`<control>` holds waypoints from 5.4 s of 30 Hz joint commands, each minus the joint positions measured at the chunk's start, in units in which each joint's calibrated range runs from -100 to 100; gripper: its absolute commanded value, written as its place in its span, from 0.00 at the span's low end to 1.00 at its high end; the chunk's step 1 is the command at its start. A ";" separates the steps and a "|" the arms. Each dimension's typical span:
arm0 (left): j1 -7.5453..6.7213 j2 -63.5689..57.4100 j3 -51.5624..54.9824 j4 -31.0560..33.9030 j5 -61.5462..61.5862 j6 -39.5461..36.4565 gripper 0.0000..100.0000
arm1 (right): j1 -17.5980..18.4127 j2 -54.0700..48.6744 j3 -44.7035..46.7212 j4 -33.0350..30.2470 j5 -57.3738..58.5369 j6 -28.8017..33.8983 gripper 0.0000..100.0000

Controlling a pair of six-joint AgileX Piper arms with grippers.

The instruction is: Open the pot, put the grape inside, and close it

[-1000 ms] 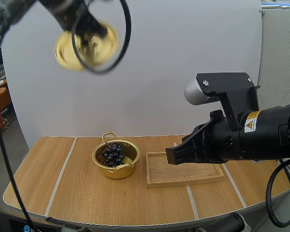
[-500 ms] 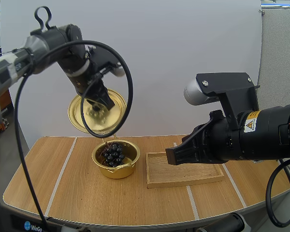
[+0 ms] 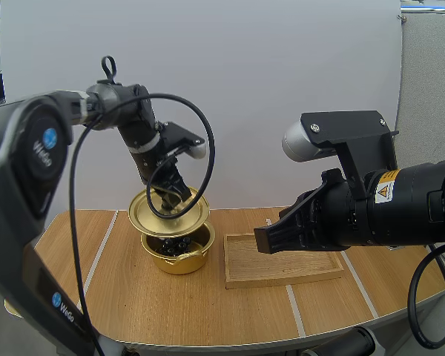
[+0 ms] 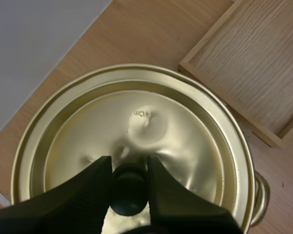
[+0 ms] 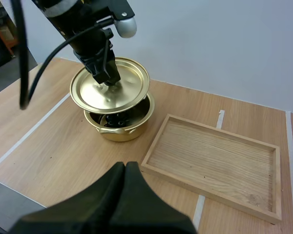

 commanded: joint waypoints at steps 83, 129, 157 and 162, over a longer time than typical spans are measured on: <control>-0.14 -43.66 -5.57 -4.61 13.18 -2.11 1.00 | -0.22 -0.59 0.17 0.53 0.00 -0.91 0.00; 3.69 -96.86 39.85 -4.53 -27.72 -26.00 0.00 | -7.07 -13.71 1.14 0.21 -32.62 -3.48 0.00; 4.34 -96.86 77.44 3.93 -83.70 -25.50 0.00 | -7.48 -13.71 49.31 -6.80 -89.49 -3.48 0.00; 4.34 -96.86 81.09 3.46 -80.89 -25.64 0.00 | -7.48 -13.71 52.25 -6.80 -89.49 -3.48 0.00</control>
